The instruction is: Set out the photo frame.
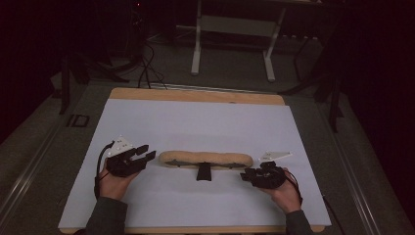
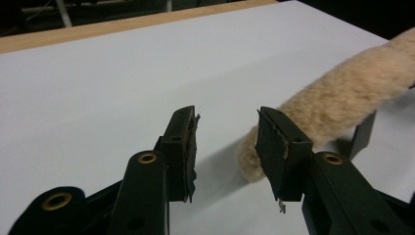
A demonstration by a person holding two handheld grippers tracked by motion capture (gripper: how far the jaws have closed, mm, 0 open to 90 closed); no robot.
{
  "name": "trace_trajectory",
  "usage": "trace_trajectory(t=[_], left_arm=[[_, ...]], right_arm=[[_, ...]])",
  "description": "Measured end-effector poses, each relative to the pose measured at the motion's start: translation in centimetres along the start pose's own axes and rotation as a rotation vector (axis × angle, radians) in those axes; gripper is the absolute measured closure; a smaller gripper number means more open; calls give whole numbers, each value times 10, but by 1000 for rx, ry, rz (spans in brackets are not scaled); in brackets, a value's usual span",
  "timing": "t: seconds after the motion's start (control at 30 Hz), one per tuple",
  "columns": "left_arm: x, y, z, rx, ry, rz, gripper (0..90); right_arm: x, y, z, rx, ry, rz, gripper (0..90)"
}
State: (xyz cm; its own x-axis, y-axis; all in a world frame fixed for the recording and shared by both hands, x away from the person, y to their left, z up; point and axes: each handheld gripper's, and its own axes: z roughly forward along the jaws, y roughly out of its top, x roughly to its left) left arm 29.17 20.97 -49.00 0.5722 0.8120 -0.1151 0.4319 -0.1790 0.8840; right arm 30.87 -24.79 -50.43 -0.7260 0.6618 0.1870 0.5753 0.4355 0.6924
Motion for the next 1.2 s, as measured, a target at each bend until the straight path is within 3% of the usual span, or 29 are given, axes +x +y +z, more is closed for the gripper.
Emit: trace_trajectory(t=[0.37,0.43,0.6,0.67,0.8,0.97,1.2], left_arm=[[6,1,5,-24,-16,-52,649],[5,1,7,-19,-13,-44,674],[7,-1,18,13,-22,-32,758],[5,-1,21,36,-20,-13,808],[0,-1,23,35,-29,24,897],[-4,-1,25,40,-28,45,900],[-6,-2,26,44,-28,53,899]], right_arm=[[0,1,-1,-12,-1,26,733],[0,0,-1,-16,-10,29,739],[5,2,-2,-43,-38,4,888],[7,3,-2,-47,-53,-8,898],[8,3,1,-40,-74,-14,898],[10,4,0,-71,-112,-15,900],[10,3,4,-64,-120,-12,900]])
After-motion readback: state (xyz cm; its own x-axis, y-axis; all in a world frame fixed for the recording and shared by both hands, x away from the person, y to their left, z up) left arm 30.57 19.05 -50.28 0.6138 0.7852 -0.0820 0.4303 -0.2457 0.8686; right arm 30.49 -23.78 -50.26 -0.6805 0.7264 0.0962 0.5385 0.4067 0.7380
